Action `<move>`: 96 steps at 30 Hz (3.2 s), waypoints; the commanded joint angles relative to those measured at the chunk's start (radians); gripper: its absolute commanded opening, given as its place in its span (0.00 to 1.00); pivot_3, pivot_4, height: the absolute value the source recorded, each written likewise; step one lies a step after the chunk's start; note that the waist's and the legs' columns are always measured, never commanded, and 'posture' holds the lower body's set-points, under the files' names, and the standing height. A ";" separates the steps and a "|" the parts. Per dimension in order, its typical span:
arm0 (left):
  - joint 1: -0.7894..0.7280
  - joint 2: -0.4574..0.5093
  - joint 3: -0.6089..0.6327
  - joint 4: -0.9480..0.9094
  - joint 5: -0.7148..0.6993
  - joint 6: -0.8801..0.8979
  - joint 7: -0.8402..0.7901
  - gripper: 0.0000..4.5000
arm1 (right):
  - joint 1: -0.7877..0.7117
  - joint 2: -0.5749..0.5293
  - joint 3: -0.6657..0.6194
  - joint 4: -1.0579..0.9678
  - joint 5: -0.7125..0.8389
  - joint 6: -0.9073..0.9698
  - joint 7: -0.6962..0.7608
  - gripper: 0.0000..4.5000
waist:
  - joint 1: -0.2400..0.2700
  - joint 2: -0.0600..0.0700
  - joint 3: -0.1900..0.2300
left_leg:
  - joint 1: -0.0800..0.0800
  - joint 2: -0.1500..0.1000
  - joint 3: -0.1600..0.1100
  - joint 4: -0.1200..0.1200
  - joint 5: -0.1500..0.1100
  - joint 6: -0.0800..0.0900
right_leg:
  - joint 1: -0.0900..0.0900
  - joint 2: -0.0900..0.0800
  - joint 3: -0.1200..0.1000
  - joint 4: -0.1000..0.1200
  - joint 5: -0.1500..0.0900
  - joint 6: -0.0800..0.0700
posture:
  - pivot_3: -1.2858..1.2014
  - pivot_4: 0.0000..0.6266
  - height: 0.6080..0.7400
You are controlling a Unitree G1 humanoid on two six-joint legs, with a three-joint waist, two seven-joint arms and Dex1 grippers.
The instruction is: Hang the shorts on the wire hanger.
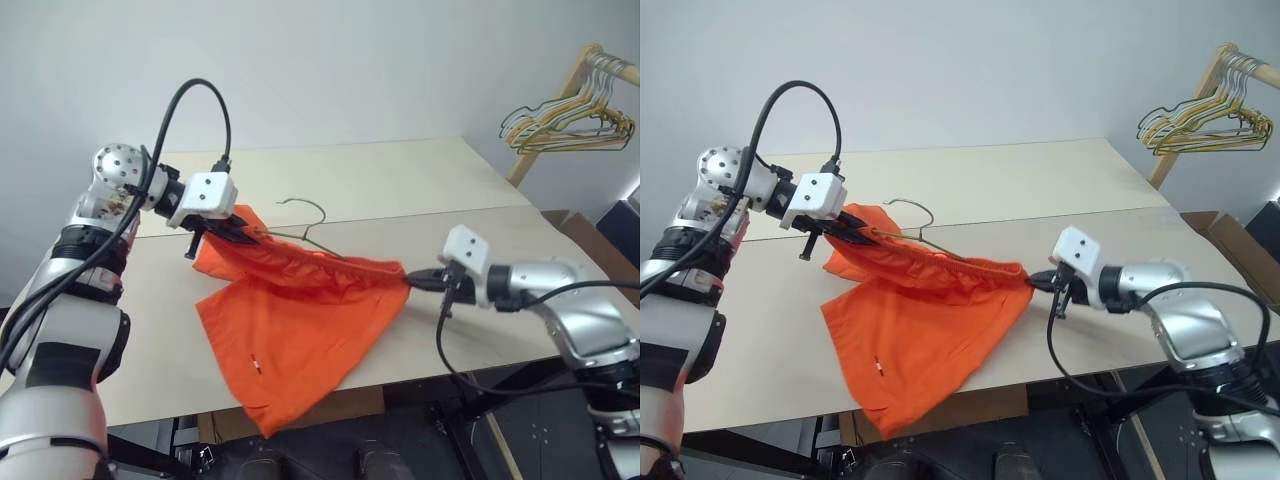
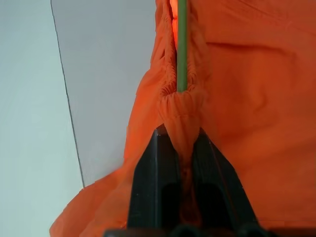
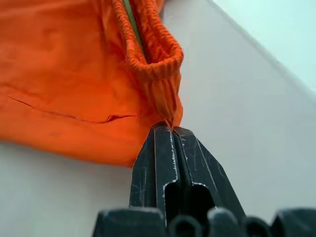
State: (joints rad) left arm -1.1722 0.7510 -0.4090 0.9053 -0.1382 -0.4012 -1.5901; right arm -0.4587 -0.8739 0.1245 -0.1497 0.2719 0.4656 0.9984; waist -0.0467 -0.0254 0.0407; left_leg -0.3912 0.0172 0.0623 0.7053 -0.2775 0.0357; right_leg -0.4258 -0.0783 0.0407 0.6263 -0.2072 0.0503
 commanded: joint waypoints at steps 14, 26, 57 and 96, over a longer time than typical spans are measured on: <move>-0.100 -0.109 0.139 -0.024 0.132 -0.015 0.198 0.00 | -0.372 -0.023 0.043 0.016 -0.137 -0.126 0.140 0.01 | -0.011 0.000 0.000 | 0.000 0.000 0.001 0.000 0.000 0.000 | 0.000 0.000 0.000 0.000 0.000 0.000 | 0.48 0.00 1.00; -0.044 -0.120 0.219 -0.077 0.079 0.014 0.140 0.00 | -0.332 0.043 0.072 0.081 -0.264 -0.213 0.045 0.14 | -0.023 0.000 0.000 | -0.001 0.000 0.001 0.000 0.000 0.000 | -0.001 -0.001 0.000 0.000 0.000 0.000 | 0.48 0.00 1.00; 0.015 -0.155 0.244 -0.172 0.046 0.068 0.070 0.00 | -0.282 0.154 0.037 0.078 -0.109 -0.049 0.085 0.34 | -0.027 0.000 0.000 | 0.000 0.000 0.000 0.000 0.000 0.000 | 0.000 -0.001 0.000 0.001 0.000 0.000 | 0.48 0.00 1.00; 0.381 -0.215 0.475 -0.692 -0.186 0.478 0.505 0.99 | -0.099 -0.073 -0.464 -0.147 0.023 0.944 -0.359 0.00 | -0.108 0.003 -0.002 | 0.000 -0.001 -0.006 -0.001 -0.001 0.000 | 0.000 -0.005 0.002 0.003 0.000 0.001 | 0.40 0.00 1.00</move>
State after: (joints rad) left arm -0.7944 0.5289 0.0683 0.3314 -0.3027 0.0236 -1.1162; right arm -0.5361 -0.9462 -0.2862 -0.2586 0.3228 1.3480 0.7053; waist -0.1544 -0.0228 0.0391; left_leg -0.3911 0.0165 0.0560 0.7043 -0.2787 0.0356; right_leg -0.4257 -0.0836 0.0423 0.6292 -0.2074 0.0512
